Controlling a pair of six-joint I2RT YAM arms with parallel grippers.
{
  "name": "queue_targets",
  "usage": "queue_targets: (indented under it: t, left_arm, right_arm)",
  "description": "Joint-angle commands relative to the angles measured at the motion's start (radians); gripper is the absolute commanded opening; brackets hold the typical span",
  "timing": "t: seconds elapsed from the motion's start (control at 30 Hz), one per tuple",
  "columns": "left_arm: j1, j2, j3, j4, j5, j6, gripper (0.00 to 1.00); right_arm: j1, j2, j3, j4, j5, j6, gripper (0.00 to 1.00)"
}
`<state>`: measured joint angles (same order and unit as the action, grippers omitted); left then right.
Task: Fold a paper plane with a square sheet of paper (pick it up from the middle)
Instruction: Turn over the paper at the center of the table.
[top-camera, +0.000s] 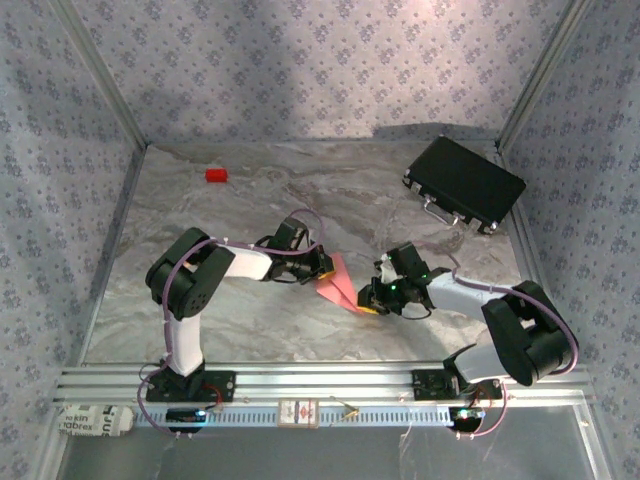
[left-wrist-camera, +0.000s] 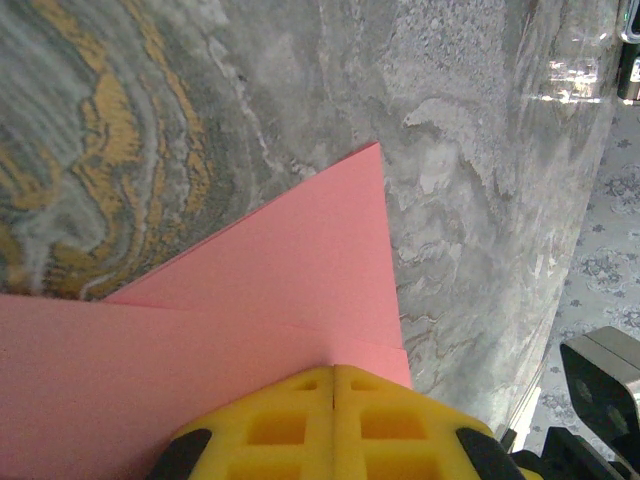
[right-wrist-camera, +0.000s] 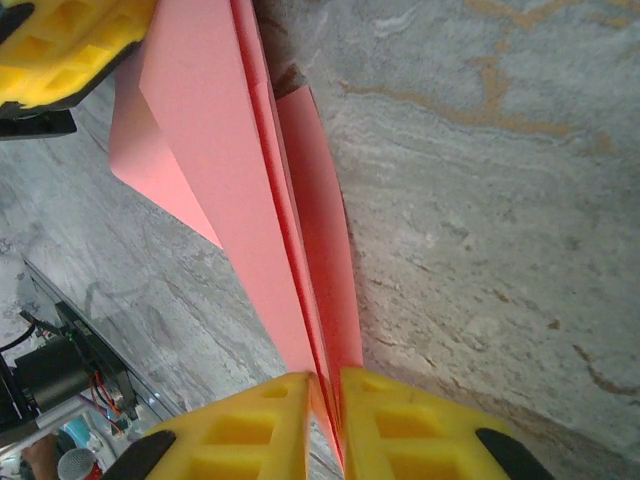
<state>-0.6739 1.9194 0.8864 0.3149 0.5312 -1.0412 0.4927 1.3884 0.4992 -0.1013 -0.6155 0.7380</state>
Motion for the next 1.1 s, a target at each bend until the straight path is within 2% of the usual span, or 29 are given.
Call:
queue_targets:
  t: [0.0,0.33,0.43,0.57,0.7,0.9,1.07]
  left_arm:
    - [0.010,0.018,-0.033,-0.104,-0.039,0.000,0.00]
    - [0.011,0.013,0.009,-0.141,-0.031,0.039,0.06]
    - [0.010,0.001,0.022,-0.154,-0.031,0.055,0.13]
    - [0.010,-0.053,0.036,-0.172,-0.038,0.077,0.31]
    - [0.010,-0.140,0.051,-0.218,-0.063,0.107,0.44]
    - [0.005,-0.298,0.023,-0.289,-0.146,0.139,0.49]
    - [0.013,-0.432,-0.070,-0.312,-0.232,0.134,0.49]
  right_arm:
    - [-0.008,0.003,-0.022,-0.025,-0.013,-0.032,0.13]
    - [-0.022,-0.008,-0.039,-0.045,-0.035,-0.066,0.08]
    - [-0.026,-0.027,-0.034,-0.055,-0.038,-0.071,0.06]
    - [-0.032,-0.061,-0.033,-0.066,-0.037,-0.073,0.06]
    - [-0.031,-0.124,-0.026,-0.091,-0.017,-0.084,0.05]
    - [-0.016,-0.231,0.066,-0.277,0.130,-0.169,0.05]
    - [0.034,-0.271,0.217,-0.489,0.350,-0.264,0.05]
